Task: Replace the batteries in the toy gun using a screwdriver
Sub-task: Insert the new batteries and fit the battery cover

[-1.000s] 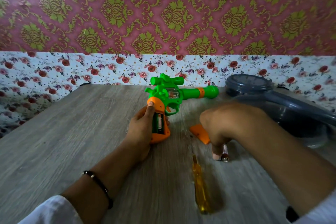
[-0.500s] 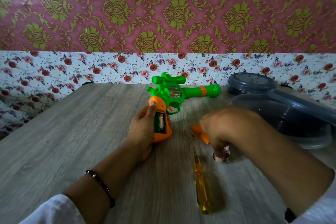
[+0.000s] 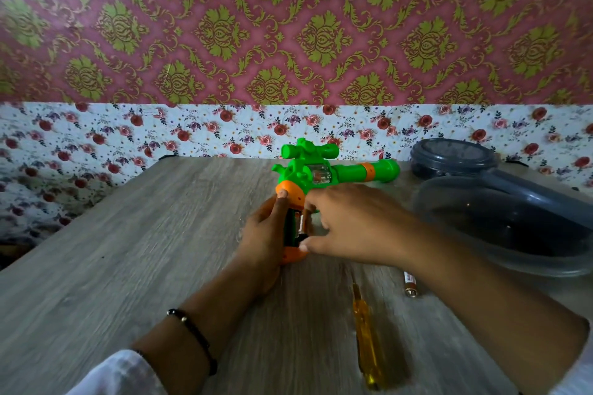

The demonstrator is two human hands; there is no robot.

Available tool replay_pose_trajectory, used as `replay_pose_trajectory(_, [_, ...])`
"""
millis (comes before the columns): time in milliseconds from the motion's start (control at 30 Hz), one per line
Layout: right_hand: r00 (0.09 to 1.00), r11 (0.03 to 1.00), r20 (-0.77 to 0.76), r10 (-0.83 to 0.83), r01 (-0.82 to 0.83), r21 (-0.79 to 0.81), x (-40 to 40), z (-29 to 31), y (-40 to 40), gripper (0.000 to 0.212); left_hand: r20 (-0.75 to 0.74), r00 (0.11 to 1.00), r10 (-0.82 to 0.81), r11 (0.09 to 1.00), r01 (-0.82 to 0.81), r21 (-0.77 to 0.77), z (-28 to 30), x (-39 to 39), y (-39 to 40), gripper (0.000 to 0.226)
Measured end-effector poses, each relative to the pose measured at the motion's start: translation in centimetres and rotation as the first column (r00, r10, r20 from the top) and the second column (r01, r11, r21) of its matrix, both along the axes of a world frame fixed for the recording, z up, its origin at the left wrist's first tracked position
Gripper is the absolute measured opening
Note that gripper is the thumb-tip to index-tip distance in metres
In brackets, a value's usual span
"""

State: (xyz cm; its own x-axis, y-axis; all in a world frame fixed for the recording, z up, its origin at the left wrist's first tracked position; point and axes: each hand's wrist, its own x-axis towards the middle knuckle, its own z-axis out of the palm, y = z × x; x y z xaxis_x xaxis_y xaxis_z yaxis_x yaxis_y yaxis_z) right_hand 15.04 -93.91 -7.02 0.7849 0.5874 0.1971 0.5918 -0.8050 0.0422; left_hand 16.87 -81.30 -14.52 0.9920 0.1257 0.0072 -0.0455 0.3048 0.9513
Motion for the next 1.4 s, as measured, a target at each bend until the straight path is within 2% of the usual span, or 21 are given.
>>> replay_pose_trajectory(133, [0.996, 0.991, -0.084, 0.041, -0.03, 0.128, 0.9, -1.7, 0.3, 0.037, -0.005, 0.998, -0.058, 0.998, 0.058, -0.027, 0.1, -0.2, 0.3, 0.034])
replay_pose_trajectory(233, [0.988, 0.979, -0.144, 0.058, -0.028, 0.2, 1.3, -2.2, 0.4, 0.029, -0.01, 1.0, -0.03, 0.999, 0.03, -0.013, 0.1, -0.1, 0.2, 0.036])
replay_pose_trajectory(367, [0.998, 0.969, -0.066, 0.024, -0.007, 0.247, 1.5, -2.8, 0.4, 0.023, 0.001, 1.0, 0.001, 1.0, -0.001, 0.019, 0.0, 0.0, 0.0, 0.031])
replay_pose_trajectory(500, [1.0, 0.98, 0.008, -0.026, 0.024, 0.199, 1.4, -3.2, 0.4, 0.028, 0.031, 0.999, 0.028, 0.996, -0.03, 0.084, -0.1, -0.1, -0.3, 0.029])
replay_pose_trajectory(767, [0.997, 0.984, 0.074, -0.026, 0.013, 0.18, 1.4, -3.4, 0.6, 0.015, 0.021, 1.0, 0.019, 0.998, -0.02, 0.06, -0.1, -0.2, -0.2, 0.035])
replay_pose_trajectory(933, [0.995, 0.987, 0.1, -0.027, 0.011, 0.162, 1.4, -3.5, 0.3, 0.027, 0.038, 0.999, 0.031, 0.997, -0.034, 0.076, -0.2, -0.1, -0.3, 0.034])
replay_pose_trajectory(1100, [0.981, 0.99, 0.194, -0.003, -0.025, 0.141, 1.3, -3.5, 0.3, 0.021, 0.056, 0.997, 0.051, 0.989, -0.058, 0.139, -0.6, 0.1, -0.3, 0.035])
replay_pose_trajectory(1267, [0.978, 0.972, 0.184, -0.102, 0.058, 0.229, 1.7, -3.6, -0.3, 0.024, 0.146, 0.989, 0.017, 0.957, -0.059, 0.283, -0.5, -0.3, -0.7, 0.034])
replay_pose_trajectory(1400, [0.959, 0.951, 0.226, -0.172, 0.102, 0.292, 2.3, -3.5, -1.0, 0.025, 0.19, 0.979, -0.076, 0.948, 0.012, 0.318, -0.2, -0.6, -0.9, 0.023])
